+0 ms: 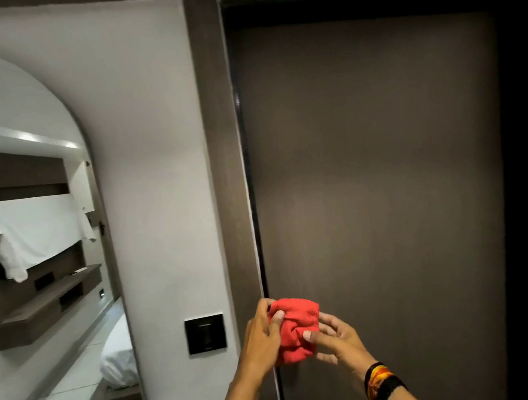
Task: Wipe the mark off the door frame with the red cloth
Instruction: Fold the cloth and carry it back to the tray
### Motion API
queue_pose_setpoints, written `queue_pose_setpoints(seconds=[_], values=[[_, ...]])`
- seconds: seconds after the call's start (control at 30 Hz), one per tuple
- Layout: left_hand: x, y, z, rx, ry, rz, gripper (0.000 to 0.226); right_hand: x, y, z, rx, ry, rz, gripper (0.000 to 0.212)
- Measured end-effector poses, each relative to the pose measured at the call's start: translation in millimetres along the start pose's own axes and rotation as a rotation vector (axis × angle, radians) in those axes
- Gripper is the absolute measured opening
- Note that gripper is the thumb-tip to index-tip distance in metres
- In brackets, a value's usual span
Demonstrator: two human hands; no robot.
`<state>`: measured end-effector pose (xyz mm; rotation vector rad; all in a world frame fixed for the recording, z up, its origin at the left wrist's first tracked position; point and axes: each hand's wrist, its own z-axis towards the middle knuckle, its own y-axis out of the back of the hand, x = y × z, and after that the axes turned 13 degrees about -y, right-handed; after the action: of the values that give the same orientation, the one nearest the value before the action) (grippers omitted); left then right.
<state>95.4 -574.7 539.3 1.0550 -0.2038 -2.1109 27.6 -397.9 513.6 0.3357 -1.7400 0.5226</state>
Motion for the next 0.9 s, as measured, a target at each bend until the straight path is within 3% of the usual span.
queue_pose_setpoints(seconds=[0.13,0.23,0.47,0.67,0.77,0.9], values=[[-27,-73,-11,0.009,0.082,-0.193,0.006,-23,67,-34,-0.084,-0.04,0.106,0.039],[-47,-135,-25,0.094,0.137,-0.316,0.007,-46,121,-58,-0.196,-0.073,0.2,0.026],[-72,-330,-89,0.348,0.308,-0.383,0.008,-143,282,-114,-0.577,-0.191,0.296,0.028],[-67,-505,-192,0.584,0.511,-0.33,0.011,-281,407,-154,-0.908,-0.361,0.391,0.018],[-62,-578,-251,0.647,0.61,-0.325,0.012,-346,452,-173,-1.026,-0.473,0.42,0.009],[-56,-648,-323,0.736,0.791,-0.353,0.018,-418,497,-197,-1.118,-0.61,0.38,0.021]])
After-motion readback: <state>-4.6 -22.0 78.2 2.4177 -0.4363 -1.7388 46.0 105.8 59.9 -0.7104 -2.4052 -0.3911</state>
